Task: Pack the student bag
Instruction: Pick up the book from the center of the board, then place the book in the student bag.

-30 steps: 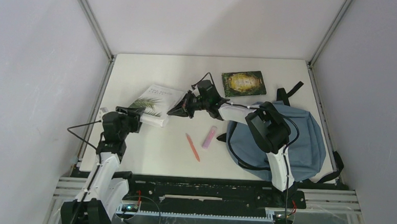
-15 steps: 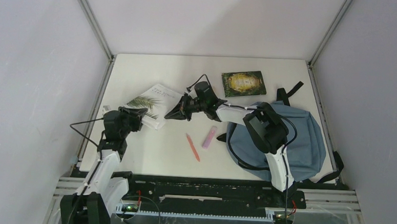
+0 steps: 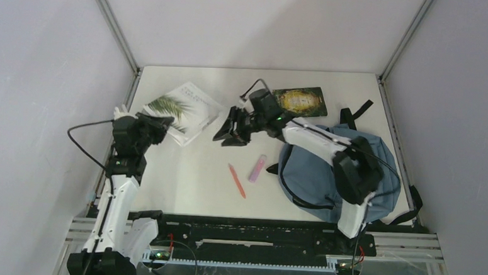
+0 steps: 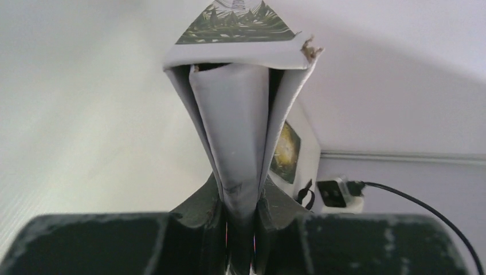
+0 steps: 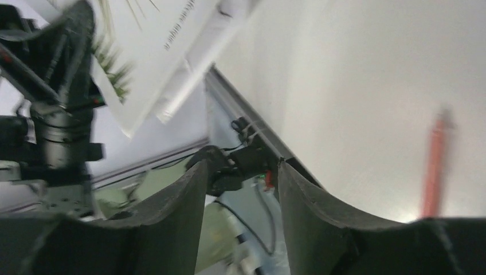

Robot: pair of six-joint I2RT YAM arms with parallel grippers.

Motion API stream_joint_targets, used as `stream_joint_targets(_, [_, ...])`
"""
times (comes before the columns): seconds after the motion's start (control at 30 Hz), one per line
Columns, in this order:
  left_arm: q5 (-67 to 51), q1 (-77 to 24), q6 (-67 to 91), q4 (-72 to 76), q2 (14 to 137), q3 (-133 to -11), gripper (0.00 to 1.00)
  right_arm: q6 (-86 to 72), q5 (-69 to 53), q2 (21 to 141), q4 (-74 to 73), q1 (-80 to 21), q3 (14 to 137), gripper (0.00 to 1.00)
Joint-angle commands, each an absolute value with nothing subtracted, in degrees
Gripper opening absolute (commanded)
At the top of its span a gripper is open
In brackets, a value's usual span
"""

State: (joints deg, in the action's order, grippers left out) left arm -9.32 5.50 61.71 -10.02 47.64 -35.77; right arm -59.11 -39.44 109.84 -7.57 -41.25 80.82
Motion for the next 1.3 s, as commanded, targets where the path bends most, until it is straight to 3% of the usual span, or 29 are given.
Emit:
stream_joint_targets(0.0, [-15.25,5.76,51.99,-11.5,45.8,-46.71,0.08,-40.01,-23.45,93.91,-28.78,-38.33,80.46,0.59])
stream_joint_targets(0.13, [-25.74,5.72,46.01,-13.6,47.02,-52.24,0.07,-31.37,5.73,84.35,-43.59,-39.93,76.85,0.77])
stream_joint_targets(0.27, [-36.8,5.04,41.19,-13.94,48.9,-54.1,0.06,-31.54,18.28,80.37,-50.32,-40.2,70.71,0.85])
stream_joint_targets(0.5, [-39.65,-3.94,37.77,-14.65,53.81,-54.44,0.0,-34.99,16.57,82.42,-46.53,-40.28,65.67,0.87])
stream_joint_targets(0.9, [-40.08,-5.54,38.47,-13.56,54.65,-52.03,0.0,-38.62,19.63,88.75,-47.01,-43.15,65.73,0.82])
stream_joint_targets(0.97, [-39.93,-6.05,38.41,-13.34,54.18,-51.49,0.0,-38.69,21.15,89.28,-47.71,-43.24,65.57,0.75])
stream_joint_targets(1.2, [-40.06,-7.07,37.97,-14.08,53.27,-49.91,0.0,-38.34,20.65,84.66,-48.33,-43.09,65.33,0.14])
stream_joint_targets(1.27, [-40.08,-7.56,37.97,-14.22,53.31,-49.6,0.0,-37.81,19.2,82.08,-48.62,-42.84,65.36,0.0])
